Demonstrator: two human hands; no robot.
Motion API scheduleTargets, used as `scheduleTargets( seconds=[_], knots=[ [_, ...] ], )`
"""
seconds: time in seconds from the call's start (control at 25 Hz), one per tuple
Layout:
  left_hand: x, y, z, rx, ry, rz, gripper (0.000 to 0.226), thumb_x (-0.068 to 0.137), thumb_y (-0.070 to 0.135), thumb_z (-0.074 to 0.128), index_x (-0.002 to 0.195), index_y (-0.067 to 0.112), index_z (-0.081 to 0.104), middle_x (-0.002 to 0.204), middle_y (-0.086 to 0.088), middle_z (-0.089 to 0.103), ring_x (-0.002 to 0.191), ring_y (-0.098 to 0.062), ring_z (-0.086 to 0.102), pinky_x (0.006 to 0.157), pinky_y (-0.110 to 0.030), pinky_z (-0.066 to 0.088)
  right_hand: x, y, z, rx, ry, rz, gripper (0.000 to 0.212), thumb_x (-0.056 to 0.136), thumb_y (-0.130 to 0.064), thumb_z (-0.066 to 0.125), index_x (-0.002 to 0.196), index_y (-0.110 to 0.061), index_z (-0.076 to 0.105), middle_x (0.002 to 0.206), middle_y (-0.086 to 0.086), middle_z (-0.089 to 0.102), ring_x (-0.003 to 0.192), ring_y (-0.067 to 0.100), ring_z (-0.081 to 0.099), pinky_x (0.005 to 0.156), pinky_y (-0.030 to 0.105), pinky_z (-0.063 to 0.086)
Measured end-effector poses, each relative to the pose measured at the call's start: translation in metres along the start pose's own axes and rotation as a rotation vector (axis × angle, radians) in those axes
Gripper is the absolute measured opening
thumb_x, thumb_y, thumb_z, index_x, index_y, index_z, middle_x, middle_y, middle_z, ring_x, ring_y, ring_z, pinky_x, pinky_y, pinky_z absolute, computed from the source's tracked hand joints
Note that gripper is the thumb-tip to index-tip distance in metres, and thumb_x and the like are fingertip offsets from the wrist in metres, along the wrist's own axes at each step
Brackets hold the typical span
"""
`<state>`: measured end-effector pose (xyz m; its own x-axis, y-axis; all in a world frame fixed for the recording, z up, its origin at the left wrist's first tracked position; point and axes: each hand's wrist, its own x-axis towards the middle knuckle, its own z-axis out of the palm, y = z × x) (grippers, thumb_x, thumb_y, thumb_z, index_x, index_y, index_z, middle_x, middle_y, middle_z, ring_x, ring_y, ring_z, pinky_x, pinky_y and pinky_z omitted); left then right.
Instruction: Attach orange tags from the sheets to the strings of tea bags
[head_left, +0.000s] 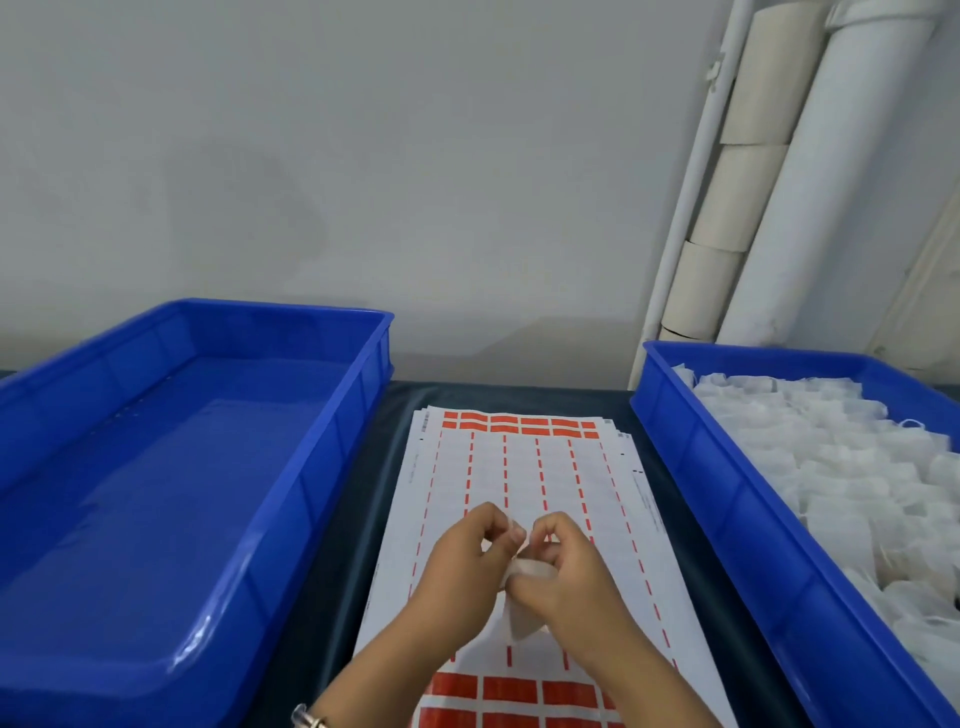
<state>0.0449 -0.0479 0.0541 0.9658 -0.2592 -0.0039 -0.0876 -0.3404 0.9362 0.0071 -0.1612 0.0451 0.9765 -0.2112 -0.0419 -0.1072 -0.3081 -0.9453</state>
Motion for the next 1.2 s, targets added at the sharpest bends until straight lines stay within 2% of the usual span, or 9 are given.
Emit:
scheduleTargets(
  seconds=[0.16,0.24,0.36,0.48,0.64,0.8,0.92,1.04,1.2],
  knots=[
    [0.006,0.009,0.0,-0.095,0.139,-0.029,0.017,0.091,0.03,0.056,0.075,0.027,0.058,0.075,0.009,0.065,0.067,-0.009,0.064,0.053,-0.014,0.046,-0.003,-0.01,0.016,-0.151,0.203,-0.232,0.031,0.08,-0.023,0.072,0.088,-0.041,0.049,0.087,-0.027,0.055,0.077,0.002,0.06,0.058,0.006,0.048],
    [0.006,0.015,0.003,-0.118,0.188,-0.015,0.016,0.091,0.027,0.057,0.075,0.027,0.058,0.079,0.01,0.065,0.072,-0.008,0.064,0.055,-0.014,0.046,-0.008,-0.011,0.019,-0.286,0.368,-0.385,0.028,0.077,-0.022,0.075,0.088,-0.039,0.057,0.085,-0.021,0.059,0.075,0.004,0.058,0.065,0.008,0.046],
    [-0.001,0.021,0.011,-0.147,0.27,-0.017,0.017,0.092,0.027,0.056,0.075,0.026,0.056,0.082,0.013,0.065,0.076,-0.005,0.062,0.057,-0.012,0.042,-0.012,-0.005,0.015,-0.526,0.621,-0.644,0.02,0.067,-0.018,0.08,0.086,-0.013,0.075,0.075,-0.003,0.07,0.065,0.011,0.061,0.063,0.02,0.05],
    [-0.009,0.024,0.023,-0.201,0.312,-0.031,0.015,0.092,0.027,0.055,0.078,0.025,0.057,0.083,0.014,0.064,0.076,-0.004,0.061,0.056,-0.009,0.04,-0.022,-0.003,0.009,-0.61,0.683,-0.751,0.023,0.066,-0.023,0.072,0.083,-0.01,0.076,0.076,-0.001,0.073,0.068,0.015,0.067,0.066,0.028,0.051],
    [-0.015,0.034,0.035,-0.14,0.35,0.025,0.016,0.092,0.03,0.055,0.076,0.027,0.055,0.086,0.017,0.062,0.077,-0.004,0.059,0.058,-0.008,0.038,-0.03,0.0,0.0,-0.716,0.753,-0.777,0.022,0.072,-0.027,0.074,0.086,-0.01,0.076,0.08,-0.001,0.073,0.07,0.016,0.067,0.064,0.027,0.049],
    [-0.017,0.037,0.043,-0.114,0.388,0.023,0.015,0.091,0.032,0.055,0.077,0.029,0.053,0.084,0.016,0.061,0.076,-0.007,0.06,0.06,-0.01,0.039,-0.034,0.003,-0.004,-0.722,0.796,-0.78,0.037,0.089,-0.038,0.051,0.089,-0.011,0.076,0.084,-0.002,0.074,0.075,0.015,0.068,0.07,0.026,0.041],
    [-0.016,0.034,0.042,-0.14,0.4,-0.016,0.014,0.092,0.031,0.054,0.078,0.029,0.053,0.086,0.016,0.06,0.075,-0.007,0.06,0.059,-0.009,0.038,-0.031,0.004,0.0,-0.739,0.767,-0.762,0.022,0.082,-0.033,0.068,0.085,-0.012,0.075,0.081,-0.001,0.074,0.071,0.016,0.068,0.069,0.027,0.042],
    [-0.017,0.027,0.031,-0.199,0.22,0.042,0.009,0.09,0.029,0.058,0.091,0.036,0.052,0.101,0.018,0.056,0.08,-0.004,0.061,0.056,-0.006,0.043,-0.025,0.001,0.002,-0.688,0.69,-0.624,0.016,0.07,-0.022,0.079,0.082,-0.015,0.071,0.078,-0.003,0.071,0.067,0.014,0.063,0.066,0.027,0.043],
    [-0.018,0.017,0.005,-0.316,-0.119,0.153,0.055,0.083,0.013,0.069,0.114,0.05,0.043,0.114,0.023,0.049,0.087,0.002,0.063,0.064,-0.011,0.05,-0.021,-0.008,-0.006,-0.448,0.406,-0.27,0.003,0.09,-0.028,0.059,0.091,-0.031,0.057,0.094,-0.013,0.062,0.081,0.004,0.051,0.077,0.018,0.041]
  ],
)
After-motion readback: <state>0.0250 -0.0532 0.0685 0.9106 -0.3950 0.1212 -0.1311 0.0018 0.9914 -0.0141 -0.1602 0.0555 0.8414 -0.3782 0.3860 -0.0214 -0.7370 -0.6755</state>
